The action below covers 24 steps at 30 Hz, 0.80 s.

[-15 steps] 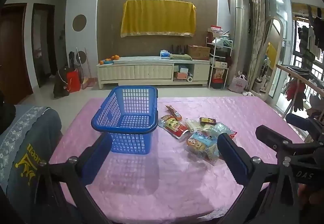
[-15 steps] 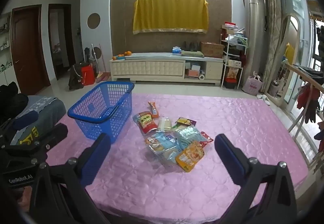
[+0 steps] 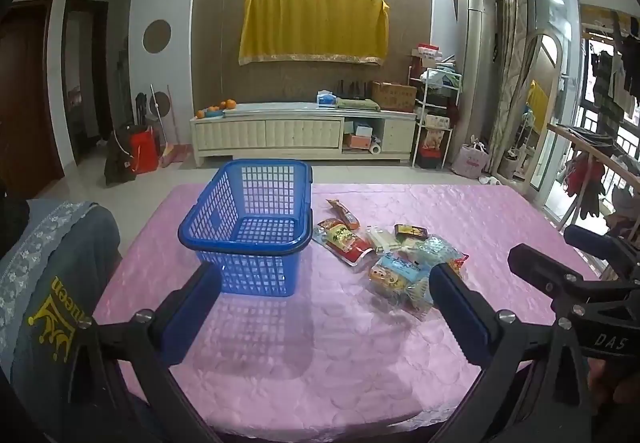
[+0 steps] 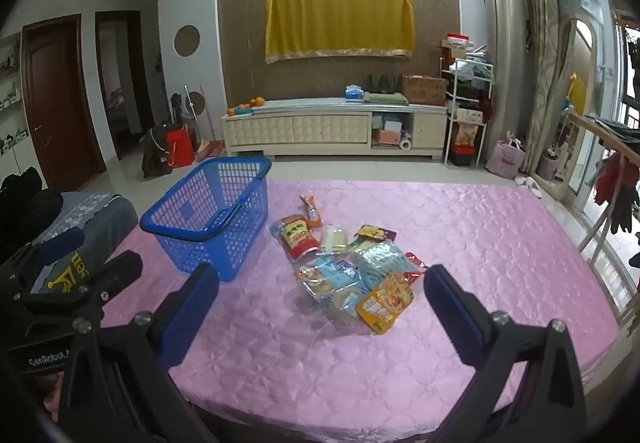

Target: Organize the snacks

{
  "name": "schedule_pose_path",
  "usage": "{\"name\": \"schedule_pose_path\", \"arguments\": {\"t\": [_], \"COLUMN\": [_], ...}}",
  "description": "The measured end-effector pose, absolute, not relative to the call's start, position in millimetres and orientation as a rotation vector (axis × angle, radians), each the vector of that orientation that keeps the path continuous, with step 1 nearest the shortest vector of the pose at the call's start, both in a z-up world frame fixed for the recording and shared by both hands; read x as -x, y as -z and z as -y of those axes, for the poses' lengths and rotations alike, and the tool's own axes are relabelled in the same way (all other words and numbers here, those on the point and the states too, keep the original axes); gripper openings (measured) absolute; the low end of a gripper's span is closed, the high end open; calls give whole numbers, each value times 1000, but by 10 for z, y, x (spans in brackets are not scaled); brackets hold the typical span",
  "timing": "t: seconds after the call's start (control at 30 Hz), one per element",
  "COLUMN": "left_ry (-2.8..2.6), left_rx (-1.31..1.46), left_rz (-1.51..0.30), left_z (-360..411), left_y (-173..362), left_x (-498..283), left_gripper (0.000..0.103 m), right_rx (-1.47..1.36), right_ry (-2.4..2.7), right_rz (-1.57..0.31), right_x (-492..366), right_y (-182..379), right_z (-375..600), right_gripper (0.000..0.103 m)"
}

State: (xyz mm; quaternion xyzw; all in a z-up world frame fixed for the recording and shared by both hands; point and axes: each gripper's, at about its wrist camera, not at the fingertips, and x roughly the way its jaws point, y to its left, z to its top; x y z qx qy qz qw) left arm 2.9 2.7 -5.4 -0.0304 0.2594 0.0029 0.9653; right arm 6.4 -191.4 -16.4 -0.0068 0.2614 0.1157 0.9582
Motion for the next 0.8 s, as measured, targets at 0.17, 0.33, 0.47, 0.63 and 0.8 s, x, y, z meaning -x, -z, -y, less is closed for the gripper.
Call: {"name": "schedule_pose_path", "arguments": {"t": [0.17,0.33,0.47,0.63,0.8], "left_ry": [-7,-9,-10,-2,-5], "left_rx": [76,69,69,72,68], "left_rz": [-525,-525,-526,-530,-529], "left_z": [-53,-42,-35,-33,-25], "left_y": [58,42,45,52,66], "left_x": [-24,-13,-18,-18,-17], "left_gripper": [103,103,103,103,103], "right_rx": [4,-1,-4,-3,0], "right_ry": [-246,-253,-256,-250,-250], "right_rz": [-535,-537,-538,-548,-554], "right_x": [-49,-52,-46,-53,-50], "right_y": [181,180,182,186,192], "right_z": [1878,1888,1879,1880,1887], "right_gripper": [103,103,103,103,103]}}
